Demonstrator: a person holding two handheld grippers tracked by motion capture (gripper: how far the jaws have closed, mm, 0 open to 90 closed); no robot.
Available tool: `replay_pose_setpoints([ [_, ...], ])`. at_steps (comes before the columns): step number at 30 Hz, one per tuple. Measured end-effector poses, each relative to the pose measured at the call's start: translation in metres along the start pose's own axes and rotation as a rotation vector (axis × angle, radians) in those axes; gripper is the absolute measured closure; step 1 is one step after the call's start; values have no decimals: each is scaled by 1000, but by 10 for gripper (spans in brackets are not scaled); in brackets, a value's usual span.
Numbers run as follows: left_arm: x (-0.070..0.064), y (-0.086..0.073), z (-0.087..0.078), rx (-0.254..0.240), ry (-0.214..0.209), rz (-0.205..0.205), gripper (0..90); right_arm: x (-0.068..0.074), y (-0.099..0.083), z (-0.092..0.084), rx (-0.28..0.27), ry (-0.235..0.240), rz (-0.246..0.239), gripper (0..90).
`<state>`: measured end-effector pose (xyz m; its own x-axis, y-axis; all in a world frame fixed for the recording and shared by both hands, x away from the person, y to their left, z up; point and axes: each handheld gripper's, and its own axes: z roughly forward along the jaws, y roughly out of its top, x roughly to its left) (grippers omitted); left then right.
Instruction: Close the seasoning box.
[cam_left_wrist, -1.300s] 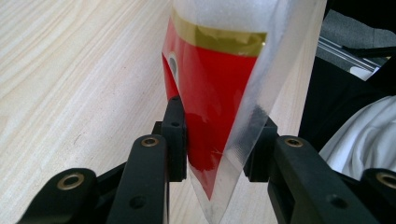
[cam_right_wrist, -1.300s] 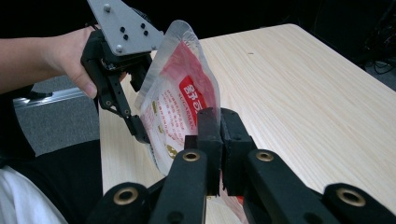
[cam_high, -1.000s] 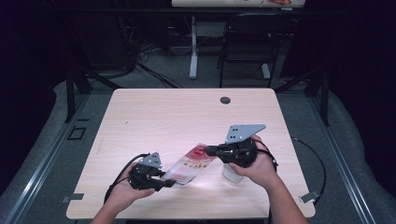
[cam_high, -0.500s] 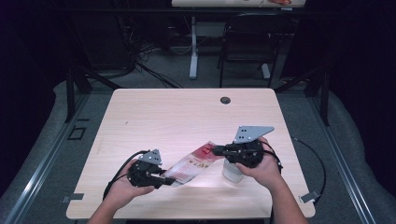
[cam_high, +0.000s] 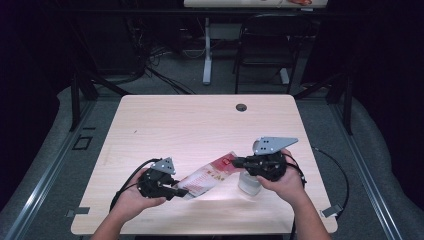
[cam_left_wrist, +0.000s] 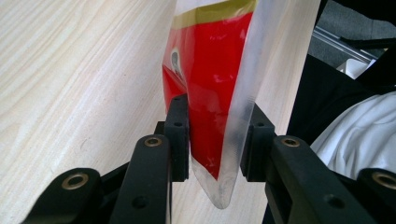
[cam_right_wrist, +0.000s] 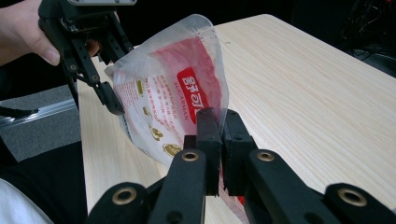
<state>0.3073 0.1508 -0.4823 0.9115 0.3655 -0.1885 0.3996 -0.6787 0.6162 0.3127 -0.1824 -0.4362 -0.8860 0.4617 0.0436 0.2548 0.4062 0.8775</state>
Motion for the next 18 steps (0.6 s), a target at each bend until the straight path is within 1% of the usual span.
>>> replay_pose_setpoints([
  [4, 0, 4, -2, 4, -3, 3, 698, -1, -1, -2, 0, -9, 1, 878],
  [9, 1, 7, -5, 9, -5, 6, 701, -4, -7, -3, -1, -14, 24, 879],
  [13, 1, 10, -8, 4, 1, 8, 702, -5, -8, -4, -2, -18, 28, 879],
  [15, 2, 11, -10, 0, 3, 12, 703, -6, -10, -4, -8, -21, 39, 879],
  [18, 2, 13, -12, 2, 7, 15, 703, -7, -12, -4, -2, -23, 42, 879],
])
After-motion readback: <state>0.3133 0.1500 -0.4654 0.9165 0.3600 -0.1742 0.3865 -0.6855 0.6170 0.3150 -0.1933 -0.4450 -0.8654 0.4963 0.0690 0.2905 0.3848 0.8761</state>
